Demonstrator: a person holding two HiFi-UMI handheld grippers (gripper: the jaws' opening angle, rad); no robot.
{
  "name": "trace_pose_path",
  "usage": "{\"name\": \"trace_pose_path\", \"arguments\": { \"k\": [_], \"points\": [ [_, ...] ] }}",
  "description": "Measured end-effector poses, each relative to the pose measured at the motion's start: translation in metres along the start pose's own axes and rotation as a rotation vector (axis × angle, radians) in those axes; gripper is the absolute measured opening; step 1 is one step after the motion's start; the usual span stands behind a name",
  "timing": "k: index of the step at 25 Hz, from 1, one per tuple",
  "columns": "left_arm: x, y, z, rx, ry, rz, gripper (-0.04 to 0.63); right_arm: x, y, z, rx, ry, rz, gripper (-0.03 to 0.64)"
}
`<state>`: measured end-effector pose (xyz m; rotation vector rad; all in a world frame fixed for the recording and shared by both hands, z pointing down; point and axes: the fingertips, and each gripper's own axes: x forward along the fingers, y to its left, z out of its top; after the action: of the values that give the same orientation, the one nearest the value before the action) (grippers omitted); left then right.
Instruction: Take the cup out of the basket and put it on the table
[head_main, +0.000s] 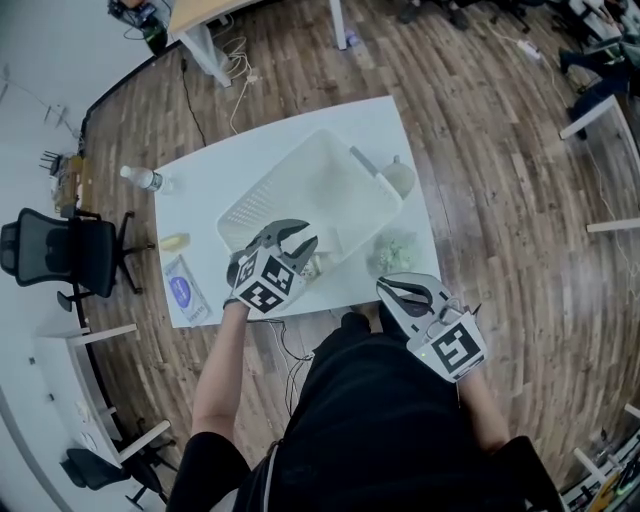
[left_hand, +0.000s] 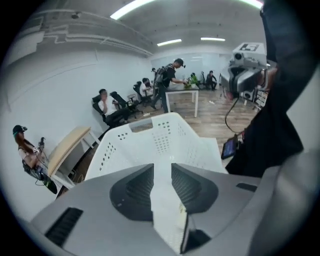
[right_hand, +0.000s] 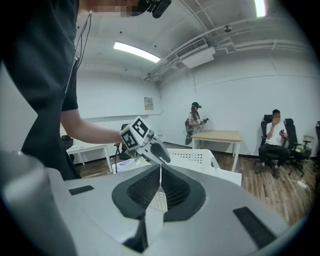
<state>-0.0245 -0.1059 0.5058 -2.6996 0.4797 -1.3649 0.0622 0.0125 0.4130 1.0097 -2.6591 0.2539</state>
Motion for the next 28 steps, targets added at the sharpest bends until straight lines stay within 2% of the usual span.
{"name": "trace_pose_path", "arguments": {
  "k": [6,8,12,15,18,22,25,28],
  "points": [
    [0.058,-0.007,-0.053,0.125,0.237,-0.166,0.159,-0.011,-0.013,0.0,0.036,-0.03,-0.023,0.025],
    [0.074,-0.017,-0.065,0.165,0.291,-0.214,0.181,-0.015,-0.021,-0.004,0.052,-0.027,-0.046,0.025],
    [0.104,-0.032,-0.087,0.236,0.389,-0.288,0.268,-0.023,-0.038,-0.011,0.077,-0.016,-0.097,0.025],
    [0.119,-0.039,-0.1,0.264,0.426,-0.325,0.338,-0.027,-0.049,-0.014,0.111,-0.018,-0.132,0.025],
    [0.129,-0.042,-0.111,0.256,0.444,-0.347,0.365,-0.03,-0.054,-0.018,0.135,-0.012,-0.158,0.025],
    [0.142,-0.041,-0.12,0.189,0.451,-0.355,0.367,-0.033,-0.059,-0.022,0.148,0.003,-0.182,0.025],
    [0.144,-0.031,-0.117,0.143,0.451,-0.33,0.367,-0.035,-0.063,-0.022,0.15,0.007,-0.186,0.025],
    [0.138,-0.017,-0.108,0.097,0.42,-0.267,0.367,-0.033,-0.061,-0.023,0.143,0.024,-0.178,0.025]
  ]
}}
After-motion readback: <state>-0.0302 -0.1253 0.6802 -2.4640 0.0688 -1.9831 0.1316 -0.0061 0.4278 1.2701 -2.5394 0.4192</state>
